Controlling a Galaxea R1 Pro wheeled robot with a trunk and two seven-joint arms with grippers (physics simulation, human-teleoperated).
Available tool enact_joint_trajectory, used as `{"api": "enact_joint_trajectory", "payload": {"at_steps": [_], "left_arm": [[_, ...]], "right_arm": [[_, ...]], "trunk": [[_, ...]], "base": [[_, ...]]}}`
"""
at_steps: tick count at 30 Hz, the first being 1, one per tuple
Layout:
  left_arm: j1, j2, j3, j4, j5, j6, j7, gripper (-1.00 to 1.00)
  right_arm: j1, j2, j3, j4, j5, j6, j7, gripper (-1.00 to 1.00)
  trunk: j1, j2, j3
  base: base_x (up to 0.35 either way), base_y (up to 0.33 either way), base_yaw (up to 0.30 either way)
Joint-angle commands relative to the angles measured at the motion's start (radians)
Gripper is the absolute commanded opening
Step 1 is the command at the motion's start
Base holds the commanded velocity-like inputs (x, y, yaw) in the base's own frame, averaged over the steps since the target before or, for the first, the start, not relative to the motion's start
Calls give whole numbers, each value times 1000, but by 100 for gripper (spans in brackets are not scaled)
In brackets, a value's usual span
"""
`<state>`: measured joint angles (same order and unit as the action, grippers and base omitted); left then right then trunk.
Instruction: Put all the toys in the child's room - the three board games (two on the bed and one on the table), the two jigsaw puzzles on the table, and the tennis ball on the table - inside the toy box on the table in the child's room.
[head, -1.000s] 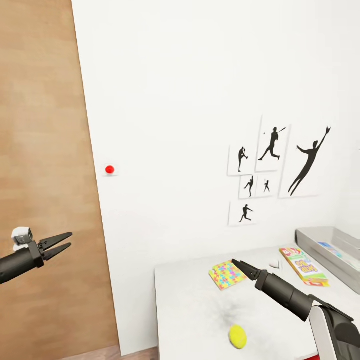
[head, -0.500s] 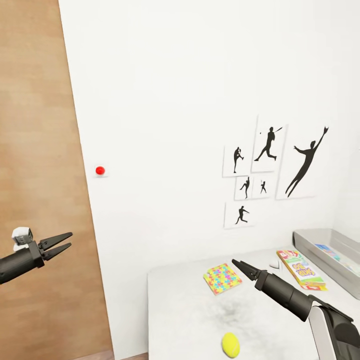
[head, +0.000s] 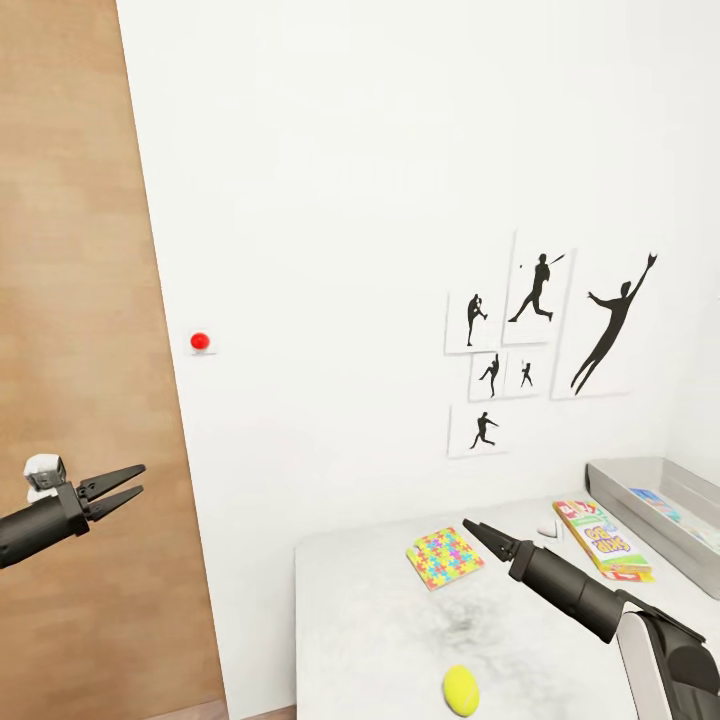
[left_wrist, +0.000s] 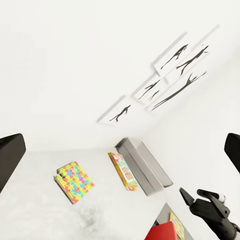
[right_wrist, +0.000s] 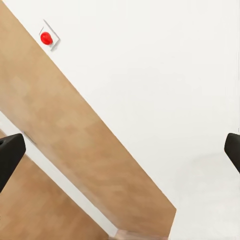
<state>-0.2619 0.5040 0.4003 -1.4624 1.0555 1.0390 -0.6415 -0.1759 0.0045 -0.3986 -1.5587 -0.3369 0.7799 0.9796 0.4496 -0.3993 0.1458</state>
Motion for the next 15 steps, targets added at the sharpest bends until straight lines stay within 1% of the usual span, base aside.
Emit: {"api": "enact_joint_trajectory", "payload": {"at_steps": [1, 6, 9, 12, 15], "left_arm": [[-1, 0, 1, 0, -4, 4, -6, 100], [0, -1, -7, 0, -4, 4, -6, 100], [0, -1, -22, 0, -4, 4, -6, 100], [0, -1, -33, 0, -4, 4, -6, 100], [0, -1, -40, 0, -5, 4, -6, 100]], "right_arm": [[-1, 1, 0, 0, -2, 5, -4, 100], [-1, 0, -1, -2, -4, 7, -43, 100], [-1, 1, 2, -6, -4, 19, -75, 100], [-1, 1, 2, -8, -3, 44, -111, 100], [-4, 1, 2, -10, -4, 86, -164, 100]], "trunk": [[0, -1, 0], [0, -1, 0], [0, -1, 0], [0, -1, 0], [0, -1, 0]], "base": [[0, 0, 0], [0, 0, 0], [0, 0, 0], [0, 0, 0], [0, 0, 0]]}}
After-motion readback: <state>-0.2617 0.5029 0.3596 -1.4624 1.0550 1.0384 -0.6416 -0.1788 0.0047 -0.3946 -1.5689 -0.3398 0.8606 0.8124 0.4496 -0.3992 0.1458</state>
